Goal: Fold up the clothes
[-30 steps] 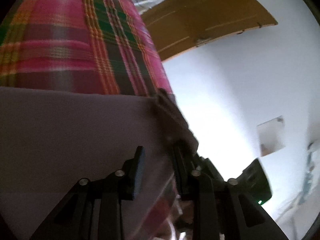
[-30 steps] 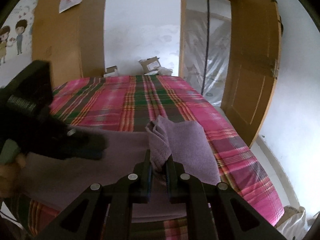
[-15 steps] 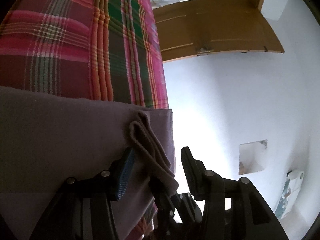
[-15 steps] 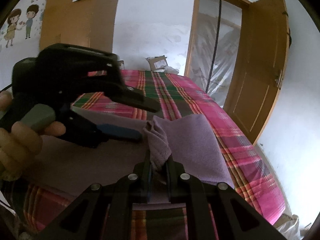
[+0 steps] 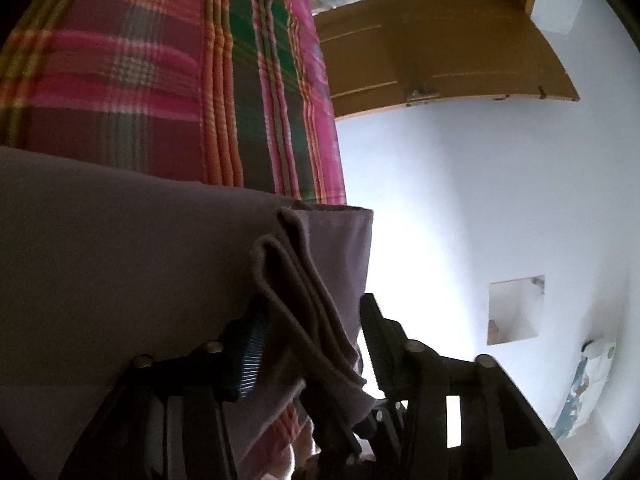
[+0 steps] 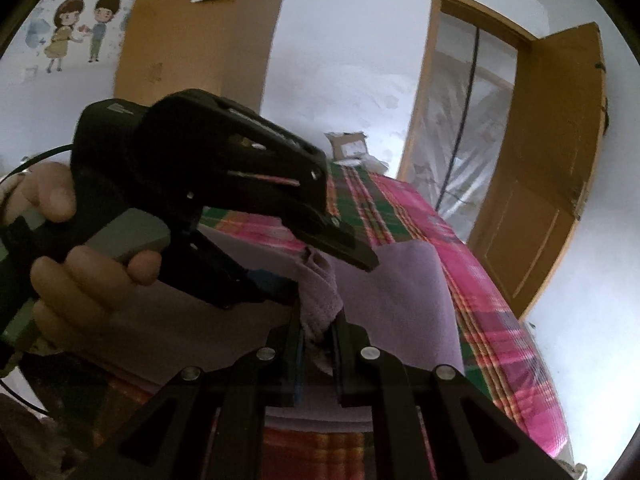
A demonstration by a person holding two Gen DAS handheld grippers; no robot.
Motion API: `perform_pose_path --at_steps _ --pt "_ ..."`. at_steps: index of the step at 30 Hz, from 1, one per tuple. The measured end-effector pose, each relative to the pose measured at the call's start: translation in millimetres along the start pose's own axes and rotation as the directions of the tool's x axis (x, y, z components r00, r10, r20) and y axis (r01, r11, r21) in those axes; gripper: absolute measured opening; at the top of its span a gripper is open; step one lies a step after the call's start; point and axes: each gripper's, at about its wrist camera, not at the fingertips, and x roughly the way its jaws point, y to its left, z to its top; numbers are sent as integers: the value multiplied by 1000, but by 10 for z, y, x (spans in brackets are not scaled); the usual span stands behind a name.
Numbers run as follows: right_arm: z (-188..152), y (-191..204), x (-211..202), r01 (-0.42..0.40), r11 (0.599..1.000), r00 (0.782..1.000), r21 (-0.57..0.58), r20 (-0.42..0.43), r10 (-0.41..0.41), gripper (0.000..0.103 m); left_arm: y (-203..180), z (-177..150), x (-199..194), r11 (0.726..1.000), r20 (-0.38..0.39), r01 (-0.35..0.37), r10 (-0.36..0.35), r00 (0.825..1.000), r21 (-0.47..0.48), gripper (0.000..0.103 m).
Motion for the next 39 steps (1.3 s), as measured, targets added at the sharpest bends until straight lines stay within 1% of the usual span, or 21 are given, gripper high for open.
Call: perform_pose_path --at_steps 4,6,8,14,21,25,29,33,35,36,37,39 --pt "76 116 -11 -38 999 999 -13 20 39 11 -28 -57 -225 1000 51 -28 28 998 9 41" --pt "101 166 -2 -61 998 998 -12 25 61 11 -27 -90 -349 998 88 -55 54 995 16 36" --pt "117 213 -12 -80 997 996 -12 29 81 11 -10 -102 -452 997 117 -70 68 991 12 36" --pt "161 416 14 -135 990 990 -30 31 136 11 104 -130 -676 995 163 -96 98 982 -19 36" --pt "149 648 101 -193 980 981 -52 5 194 11 296 -142 -816 988 184 -142 151 971 -66 36" --pt "116 655 201 -198 979 980 -47 -24 197 11 340 -156 -901 979 215 -189 201 956 -73 36" --pt "107 692 289 -200 979 979 -47 -54 198 12 324 -149 -964 969 251 -234 245 936 -75 36" --pt "85 770 345 -205 977 975 -57 -93 200 14 269 -145 -1069 961 319 -269 276 906 -68 36" --pt "67 795 339 -222 973 970 -57 -113 215 16 251 -145 -1140 959 349 -278 281 894 -60 36" --pt "55 803 333 -232 971 967 -56 -123 224 19 234 -152 -1166 957 363 -282 285 887 -61 36" --pt "50 801 314 -248 967 962 -53 -127 240 22 217 -160 -1193 956 375 -287 288 881 -61 36" --pt "53 778 253 -295 955 950 -42 -122 288 23 185 -165 -1244 954 390 -297 290 874 -45 36"
